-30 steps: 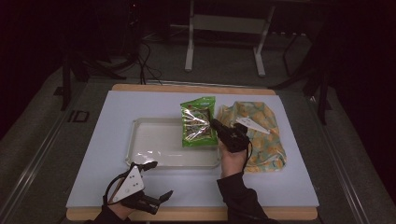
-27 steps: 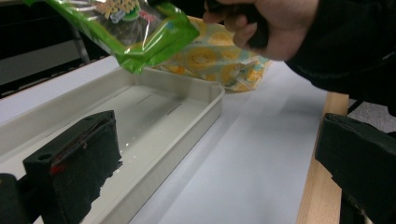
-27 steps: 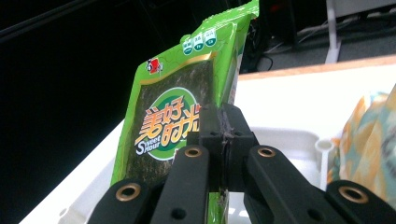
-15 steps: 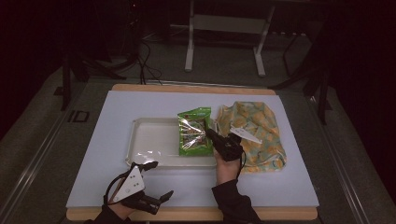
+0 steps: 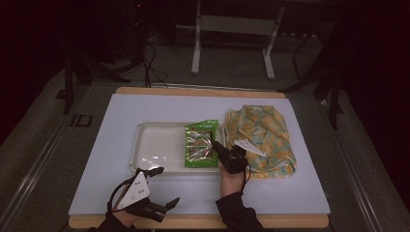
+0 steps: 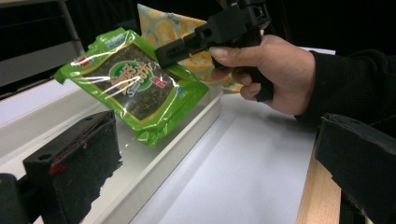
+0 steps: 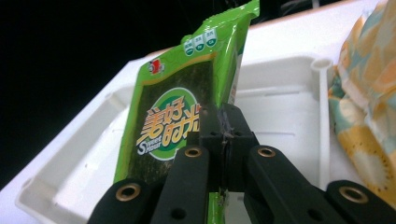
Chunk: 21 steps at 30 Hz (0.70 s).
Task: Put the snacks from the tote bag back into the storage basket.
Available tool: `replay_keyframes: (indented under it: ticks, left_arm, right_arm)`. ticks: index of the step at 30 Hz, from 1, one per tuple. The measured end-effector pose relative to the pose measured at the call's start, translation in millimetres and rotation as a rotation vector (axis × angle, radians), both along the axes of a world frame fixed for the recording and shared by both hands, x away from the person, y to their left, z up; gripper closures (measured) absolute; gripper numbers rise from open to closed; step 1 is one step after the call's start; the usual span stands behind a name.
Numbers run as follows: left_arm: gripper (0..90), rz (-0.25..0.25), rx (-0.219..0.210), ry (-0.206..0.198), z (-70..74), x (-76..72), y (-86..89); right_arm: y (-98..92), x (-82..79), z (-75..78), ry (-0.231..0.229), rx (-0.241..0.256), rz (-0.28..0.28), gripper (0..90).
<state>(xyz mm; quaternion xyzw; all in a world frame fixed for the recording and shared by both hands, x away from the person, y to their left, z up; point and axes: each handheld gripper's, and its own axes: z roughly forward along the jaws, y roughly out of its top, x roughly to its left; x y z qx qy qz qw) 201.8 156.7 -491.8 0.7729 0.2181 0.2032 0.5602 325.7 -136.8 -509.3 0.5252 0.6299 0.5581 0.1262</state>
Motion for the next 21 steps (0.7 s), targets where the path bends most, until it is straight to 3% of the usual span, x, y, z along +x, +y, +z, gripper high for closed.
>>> replay_keyframes:
  ticks: [9,12,21]
  left_arm:
    - [0.4,-0.003,0.000,0.000,0.0,0.1,-0.5]
    - [0.4,-0.004,0.001,-0.002,0.1,0.5,-0.4]
    - [0.4,-0.007,-0.001,-0.002,0.1,1.0,-1.0]
  right_arm:
    - [3.7,-2.9,-8.0,0.025,-0.025,0.002,89.1]
    - [4.0,-2.7,-12.8,0.058,-0.032,0.013,89.0]
    - [0.8,-6.0,-11.5,0.057,-0.057,0.003,89.0]
